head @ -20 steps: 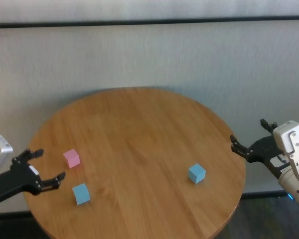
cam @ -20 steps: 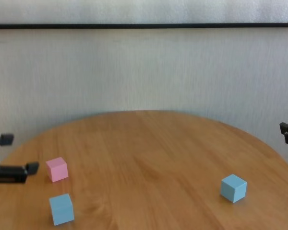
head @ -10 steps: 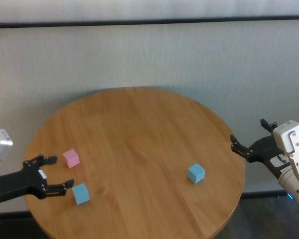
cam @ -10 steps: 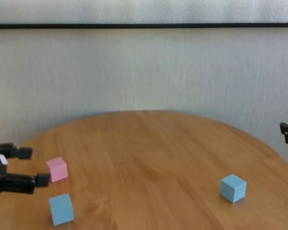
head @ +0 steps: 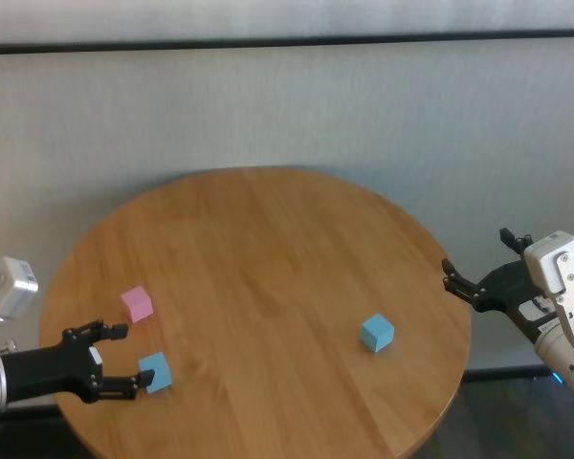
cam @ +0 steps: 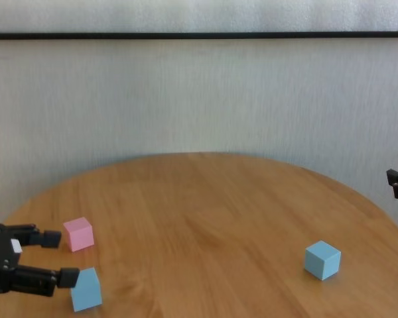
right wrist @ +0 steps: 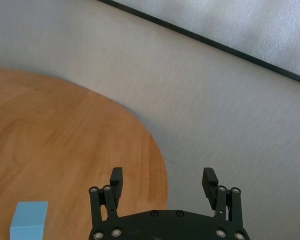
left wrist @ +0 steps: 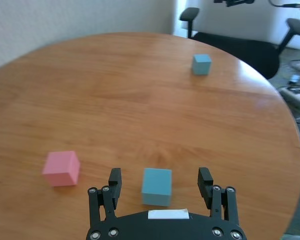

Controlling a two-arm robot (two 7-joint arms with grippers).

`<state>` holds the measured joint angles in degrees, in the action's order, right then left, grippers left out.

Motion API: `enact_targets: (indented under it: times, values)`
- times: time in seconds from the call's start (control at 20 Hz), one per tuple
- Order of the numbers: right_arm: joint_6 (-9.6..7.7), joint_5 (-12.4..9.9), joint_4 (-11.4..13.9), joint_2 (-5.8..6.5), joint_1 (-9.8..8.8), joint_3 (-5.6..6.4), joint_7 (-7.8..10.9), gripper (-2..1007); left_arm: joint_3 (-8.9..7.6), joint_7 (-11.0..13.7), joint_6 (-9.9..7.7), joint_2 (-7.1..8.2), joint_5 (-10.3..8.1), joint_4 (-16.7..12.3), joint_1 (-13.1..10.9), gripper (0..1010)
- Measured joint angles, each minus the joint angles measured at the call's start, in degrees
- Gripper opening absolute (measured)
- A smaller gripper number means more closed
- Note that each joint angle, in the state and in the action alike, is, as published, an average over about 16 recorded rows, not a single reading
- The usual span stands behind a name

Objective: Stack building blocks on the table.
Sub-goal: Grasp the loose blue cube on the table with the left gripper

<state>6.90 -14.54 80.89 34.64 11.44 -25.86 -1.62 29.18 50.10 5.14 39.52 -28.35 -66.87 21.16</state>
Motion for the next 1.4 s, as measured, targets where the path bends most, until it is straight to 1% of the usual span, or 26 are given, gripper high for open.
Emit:
enact_targets:
  times: [0.25,0.45,1.0,1.4]
  values:
    - [0.0,0.0,0.0,0.0,0.0,0.0,0.0,1001,1.04,2.6,-0.13,-0.86,-0.13,2.4,1.4,1000]
    - [0.0,0.0,0.0,0.0,0.0,0.0,0.0,1001,1.76,3.6,0.19,-1.48,-0.01,4.0,2.3,1000]
    - [0.0,0.0,0.0,0.0,0.0,0.0,0.0,1001,3.17,4.7,2.12,-3.26,1.31,7.4,4.2,1000]
    - [0.0,0.0,0.0,0.0,0.0,0.0,0.0,1001,3.98,5.3,2.39,-4.16,2.12,9.1,5.0,1000]
